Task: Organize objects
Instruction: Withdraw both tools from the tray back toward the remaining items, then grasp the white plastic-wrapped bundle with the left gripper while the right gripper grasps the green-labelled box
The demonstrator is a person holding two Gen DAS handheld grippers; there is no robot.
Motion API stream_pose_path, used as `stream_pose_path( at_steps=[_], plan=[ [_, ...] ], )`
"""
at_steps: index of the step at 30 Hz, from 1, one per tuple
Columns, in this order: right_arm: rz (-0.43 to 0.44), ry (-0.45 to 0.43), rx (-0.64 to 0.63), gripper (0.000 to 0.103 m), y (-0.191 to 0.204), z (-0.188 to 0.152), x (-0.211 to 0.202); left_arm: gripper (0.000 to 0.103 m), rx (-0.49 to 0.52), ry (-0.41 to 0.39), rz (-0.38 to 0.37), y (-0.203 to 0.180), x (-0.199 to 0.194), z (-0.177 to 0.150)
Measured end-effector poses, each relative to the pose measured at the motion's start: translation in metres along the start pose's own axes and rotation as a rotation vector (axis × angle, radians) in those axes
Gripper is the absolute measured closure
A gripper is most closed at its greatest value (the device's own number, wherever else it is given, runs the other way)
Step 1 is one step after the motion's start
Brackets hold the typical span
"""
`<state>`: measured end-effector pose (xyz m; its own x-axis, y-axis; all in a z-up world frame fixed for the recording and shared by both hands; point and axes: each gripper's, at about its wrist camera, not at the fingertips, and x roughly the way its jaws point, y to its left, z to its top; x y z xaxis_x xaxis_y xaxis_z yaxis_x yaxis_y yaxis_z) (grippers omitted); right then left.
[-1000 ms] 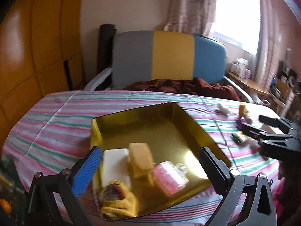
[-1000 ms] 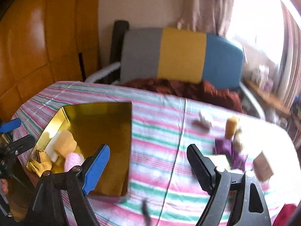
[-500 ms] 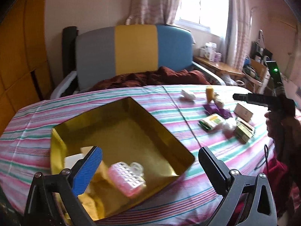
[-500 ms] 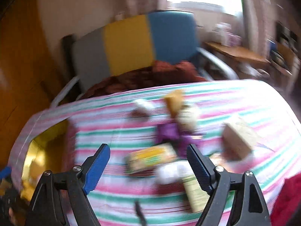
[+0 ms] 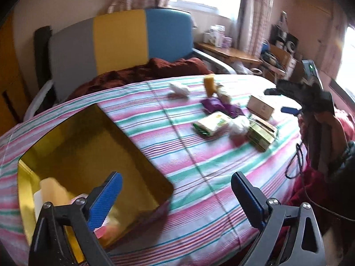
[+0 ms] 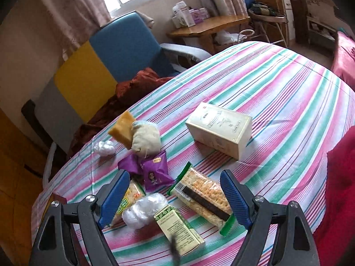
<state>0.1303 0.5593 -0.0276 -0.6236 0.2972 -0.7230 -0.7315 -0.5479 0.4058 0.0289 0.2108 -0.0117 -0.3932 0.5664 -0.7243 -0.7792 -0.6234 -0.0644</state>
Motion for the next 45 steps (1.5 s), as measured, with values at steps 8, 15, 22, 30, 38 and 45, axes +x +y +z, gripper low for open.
stream_pose_path(
  at_steps=[8, 15, 22, 30, 38, 45],
  plan=[
    [0.012, 0.05, 0.123, 0.018, -0.022, 0.002, 0.007, 0.005, 0.051, 0.043, -0.059, -0.029, 0.028, 0.018],
    [0.07, 0.119, 0.2, 0.018, -0.034, 0.0, 0.017, 0.037, 0.069, 0.1, -0.115, -0.044, 0.058, 0.03],
    [0.1, 0.129, 0.208, 0.018, -0.033, 0.0, 0.018, 0.053, 0.149, 0.109, -0.172, -0.068, 0.085, 0.047],
    [0.127, 0.132, 0.212, 0.018, -0.033, 0.001, 0.019, 0.053, 0.254, 0.14, -0.197, -0.095, 0.135, 0.072],
    [0.14, 0.135, 0.225, 0.018, -0.036, 0.003, 0.02, 0.053, 0.386, 0.163, -0.208, -0.129, 0.184, 0.087],
    [0.143, 0.144, 0.223, 0.018, -0.036, 0.003, 0.022, 0.068, 0.384, 0.179, -0.239, -0.143, 0.195, 0.08]
  ],
)
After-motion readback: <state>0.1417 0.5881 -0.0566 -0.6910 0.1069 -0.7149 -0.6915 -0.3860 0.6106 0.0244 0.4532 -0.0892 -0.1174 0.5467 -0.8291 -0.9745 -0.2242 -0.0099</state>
